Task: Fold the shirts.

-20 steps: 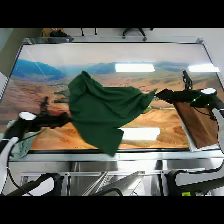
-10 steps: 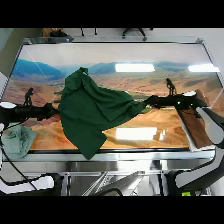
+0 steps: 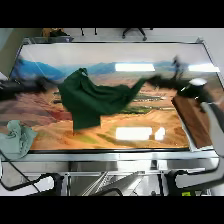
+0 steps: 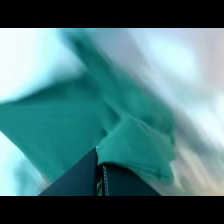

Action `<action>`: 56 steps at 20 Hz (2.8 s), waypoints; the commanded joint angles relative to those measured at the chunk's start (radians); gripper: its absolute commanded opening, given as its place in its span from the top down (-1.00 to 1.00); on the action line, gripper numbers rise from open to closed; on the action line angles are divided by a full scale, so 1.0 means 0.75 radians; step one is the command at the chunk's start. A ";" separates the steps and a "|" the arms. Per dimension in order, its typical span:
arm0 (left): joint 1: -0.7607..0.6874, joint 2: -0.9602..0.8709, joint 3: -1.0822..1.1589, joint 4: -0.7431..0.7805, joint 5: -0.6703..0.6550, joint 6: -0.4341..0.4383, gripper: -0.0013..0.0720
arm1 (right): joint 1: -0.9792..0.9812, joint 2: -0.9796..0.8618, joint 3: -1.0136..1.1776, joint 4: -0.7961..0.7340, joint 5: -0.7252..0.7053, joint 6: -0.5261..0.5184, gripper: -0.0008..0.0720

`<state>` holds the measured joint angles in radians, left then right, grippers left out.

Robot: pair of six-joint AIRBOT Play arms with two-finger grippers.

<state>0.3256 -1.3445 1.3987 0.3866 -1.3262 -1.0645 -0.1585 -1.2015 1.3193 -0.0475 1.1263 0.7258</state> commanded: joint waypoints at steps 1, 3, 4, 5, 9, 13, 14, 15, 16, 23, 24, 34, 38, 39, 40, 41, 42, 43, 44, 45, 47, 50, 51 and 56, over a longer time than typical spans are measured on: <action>0.100 0.221 0.527 -0.534 0.033 -0.058 0.92 | -0.129 0.351 0.341 0.366 -0.071 -0.057 0.92; 0.204 0.281 0.913 -0.486 0.170 -0.139 0.92 | -0.232 0.517 0.541 0.320 -0.266 -0.057 0.92; 0.263 0.304 1.066 -0.454 0.252 -0.169 0.92 | -0.280 0.582 0.617 0.265 -0.351 -0.057 0.92; 0.324 0.338 1.144 -0.446 0.332 -0.182 0.92 | -0.324 0.637 0.682 0.196 -0.424 -0.057 0.92; 0.548 0.556 0.977 -0.519 0.452 -0.143 0.92 | -0.419 0.737 0.786 0.113 -0.469 -0.056 0.92; 0.593 0.656 0.739 -0.658 0.428 -0.014 0.92 | -0.424 0.665 0.783 0.112 -0.322 0.047 0.92; 0.580 0.638 0.720 -0.656 0.366 -0.014 0.92 | -0.424 0.627 0.783 0.112 -0.259 0.095 0.92; 0.549 0.604 0.711 -0.650 0.275 -0.023 0.92 | -0.424 0.581 0.783 0.112 -0.181 0.147 0.92; 0.507 0.562 0.701 -0.628 0.179 -0.043 0.92 | -0.424 0.536 0.780 0.111 -0.098 0.193 0.92; -0.229 0.261 0.322 0.181 -0.131 -0.178 0.92 | -0.284 0.388 0.368 -0.219 0.215 0.370 0.92; -0.328 0.222 0.248 0.294 -0.087 -0.178 0.92 | -0.237 0.388 0.243 -0.290 0.196 0.369 0.92; -0.595 -0.305 -0.140 0.542 0.201 -0.172 0.92 | -0.091 0.254 -0.552 -0.516 -0.274 0.179 0.92; -0.560 -0.454 -0.196 0.542 0.193 -0.162 0.92 | -0.091 0.084 -0.552 -0.517 -0.274 0.178 0.92; -0.557 -0.476 -0.207 0.541 0.181 -0.148 0.92 | -0.091 0.052 -0.552 -0.516 -0.274 0.178 0.92; -0.548 -0.494 -0.207 0.540 0.168 -0.136 0.92 | -0.091 0.026 -0.551 -0.515 -0.275 0.178 0.91; -0.543 -0.501 -0.207 0.538 0.161 -0.135 0.92 | -0.091 0.009 -0.551 -0.514 -0.275 0.178 0.92; -0.539 -0.500 -0.201 0.531 0.162 -0.125 0.92 | -0.092 0.003 -0.551 -0.515 -0.276 0.176 0.91; -0.532 -0.499 -0.176 0.529 0.155 -0.125 0.92 | -0.092 0.003 -0.550 -0.504 -0.276 0.146 0.92; -0.532 -0.499 -0.138 0.527 0.140 -0.125 0.92 | -0.092 0.003 -0.547 -0.477 -0.280 0.123 0.92; -0.532 -0.499 -0.087 0.519 0.107 -0.124 0.92 | -0.093 0.008 -0.543 -0.432 -0.271 0.105 0.92; -0.526 -0.492 0.048 0.422 0.007 -0.089 0.92 | -0.094 0.055 -0.523 -0.265 -0.235 -0.010 0.92; -0.524 -0.453 0.254 0.389 0.022 -0.099 0.92 | -0.095 0.148 -0.478 -0.084 -0.305 -0.116 0.91; -0.524 -0.440 0.338 0.376 0.014 -0.124 0.92 | -0.097 0.170 -0.442 -0.052 -0.281 -0.117 0.92; -0.459 -0.210 0.808 0.040 -0.002 -0.082 0.92 | -0.108 0.430 -0.030 0.194 -0.155 -0.276 0.92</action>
<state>-0.0456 -1.5906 1.8168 0.5575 -1.3247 -1.1347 -0.2325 -0.9840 1.1332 -0.0124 0.9794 0.5831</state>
